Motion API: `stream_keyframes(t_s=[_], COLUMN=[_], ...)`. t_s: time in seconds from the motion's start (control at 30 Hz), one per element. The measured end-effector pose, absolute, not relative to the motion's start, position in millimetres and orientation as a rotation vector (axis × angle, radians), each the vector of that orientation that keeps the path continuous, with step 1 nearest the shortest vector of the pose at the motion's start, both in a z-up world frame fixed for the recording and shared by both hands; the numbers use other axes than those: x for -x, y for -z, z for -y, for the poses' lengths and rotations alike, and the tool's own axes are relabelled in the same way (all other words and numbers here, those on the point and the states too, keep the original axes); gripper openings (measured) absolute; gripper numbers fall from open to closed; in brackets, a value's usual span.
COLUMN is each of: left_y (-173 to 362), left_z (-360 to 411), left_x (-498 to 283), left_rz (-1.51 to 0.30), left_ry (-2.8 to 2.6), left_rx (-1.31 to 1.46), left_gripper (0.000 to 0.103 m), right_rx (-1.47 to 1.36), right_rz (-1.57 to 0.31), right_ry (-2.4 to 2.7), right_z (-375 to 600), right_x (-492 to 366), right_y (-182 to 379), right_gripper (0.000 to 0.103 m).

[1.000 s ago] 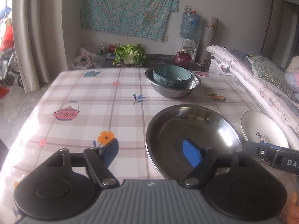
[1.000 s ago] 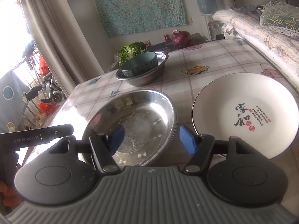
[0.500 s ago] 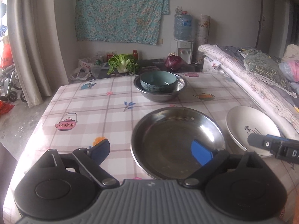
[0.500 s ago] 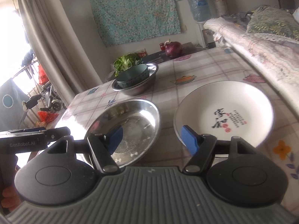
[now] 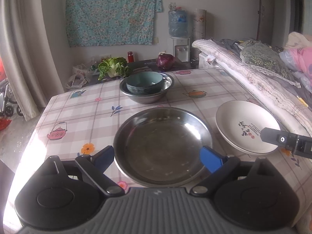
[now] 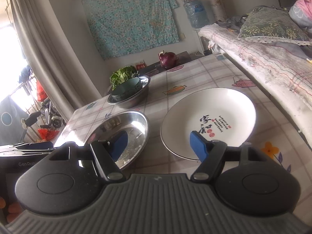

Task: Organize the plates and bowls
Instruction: 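Move both open grippers to the rim of the white ceramic plate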

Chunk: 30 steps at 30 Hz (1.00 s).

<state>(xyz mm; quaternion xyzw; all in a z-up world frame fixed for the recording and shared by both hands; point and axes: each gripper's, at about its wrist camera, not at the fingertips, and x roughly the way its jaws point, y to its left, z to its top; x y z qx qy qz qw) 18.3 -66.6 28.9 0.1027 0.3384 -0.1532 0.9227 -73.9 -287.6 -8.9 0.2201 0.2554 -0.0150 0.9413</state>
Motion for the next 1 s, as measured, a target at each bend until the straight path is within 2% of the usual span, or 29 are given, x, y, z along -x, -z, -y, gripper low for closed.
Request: stream_keyframes(t_s=[0.33,0.6,0.73,1.0], left_y=[-22.4,1.4,12.7,37.7], left_z=[114.8,154.8,168.9,190.9], left_x=[-11.5,-4.0,-8.9,-31.1], left_rz=[-0.694,-0.683,-0.698,-0.78], left_ry=[0.377,0.553,0.59,0.554], left_rx=[-0.227,-0.093,-0.007,0.055], left_gripper=[0.096,0.094,0.088,0.064], right_rx=[-0.503,-0.487,-0.507,-0.517], right_rz=[-0.499,-0.495,-0.511,-0.564], right_ry=[0.088,0.169,0.166,0.144], right_z=[330.0,371.6,397.6,434.9], right_x=[95.4,102.2,91.1,45.8], right_y=[23.6,37.3,44.3,53.9], right_gripper=[0.071,0.071,0.069,0.058])
